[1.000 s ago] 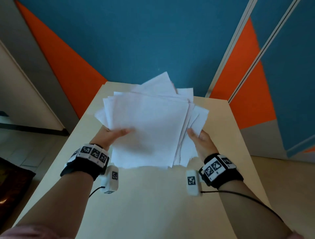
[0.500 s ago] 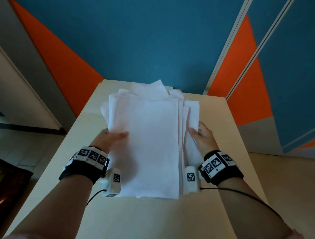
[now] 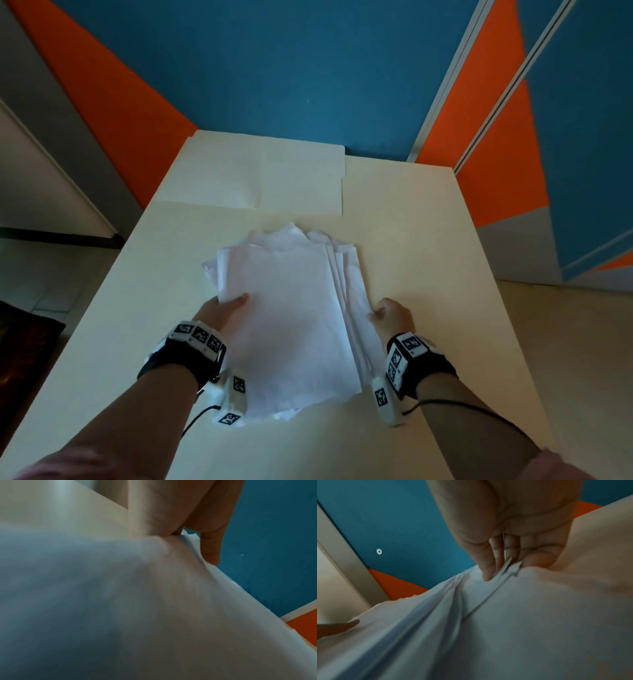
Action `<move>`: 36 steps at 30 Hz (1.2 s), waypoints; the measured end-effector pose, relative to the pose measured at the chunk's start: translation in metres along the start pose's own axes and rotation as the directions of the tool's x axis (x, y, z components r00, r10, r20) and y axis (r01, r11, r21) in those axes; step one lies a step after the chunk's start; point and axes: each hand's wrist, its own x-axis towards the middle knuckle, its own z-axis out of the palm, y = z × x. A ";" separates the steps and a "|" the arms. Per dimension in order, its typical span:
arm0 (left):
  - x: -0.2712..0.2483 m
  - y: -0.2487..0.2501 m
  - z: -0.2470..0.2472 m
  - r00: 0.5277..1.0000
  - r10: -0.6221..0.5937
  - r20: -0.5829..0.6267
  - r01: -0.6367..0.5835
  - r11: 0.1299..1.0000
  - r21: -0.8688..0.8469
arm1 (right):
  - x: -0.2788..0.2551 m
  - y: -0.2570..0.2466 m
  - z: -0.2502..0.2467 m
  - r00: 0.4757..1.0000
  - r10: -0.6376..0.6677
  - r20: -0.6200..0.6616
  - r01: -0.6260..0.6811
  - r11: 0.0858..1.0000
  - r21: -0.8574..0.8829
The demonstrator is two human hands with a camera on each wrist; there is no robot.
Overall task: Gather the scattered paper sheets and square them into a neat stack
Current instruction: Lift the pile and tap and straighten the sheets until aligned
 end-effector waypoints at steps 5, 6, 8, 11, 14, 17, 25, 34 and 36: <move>-0.003 -0.007 0.003 1.000 0.004 -0.008 -0.005 0.995 -0.099 | -0.012 0.013 0.000 0.999 -0.017 -0.036 0.017 1.000 -0.002; -0.006 -0.006 0.005 1.000 0.012 -0.016 -0.013 0.994 -0.113 | -0.014 0.015 0.001 1.000 -0.015 0.006 0.014 1.000 0.005; -0.013 -0.001 0.008 0.999 0.022 -0.042 -0.026 0.995 -0.100 | -0.018 0.014 0.005 0.993 -0.025 0.115 0.027 0.999 -0.019; -0.019 0.004 0.010 0.999 0.027 -0.042 -0.030 0.998 -0.063 | -0.016 0.007 0.007 0.979 0.000 0.202 0.016 0.997 -0.079; -0.020 0.006 0.007 0.999 0.030 -0.019 -0.030 0.999 -0.045 | -0.004 -0.008 -0.006 0.996 0.018 0.083 -0.017 1.000 -0.012; -0.020 0.007 0.006 0.999 0.031 -0.018 -0.032 0.999 -0.020 | 0.015 -0.020 -0.012 0.997 0.044 0.061 -0.049 0.996 0.071; -0.005 -0.002 0.009 0.994 0.028 -0.110 -0.039 0.994 -0.098 | 0.043 -0.032 -0.004 0.997 0.070 -0.028 -0.060 0.964 0.257; -0.010 -0.005 0.013 0.992 0.127 0.029 -0.126 0.991 -0.038 | 0.025 -0.020 0.005 0.995 0.103 -0.017 -0.092 0.944 0.318; -0.012 -0.005 0.013 0.986 0.142 0.084 -0.136 0.988 -0.071 | 0.021 -0.019 0.012 0.998 0.058 -0.030 -0.044 0.939 0.342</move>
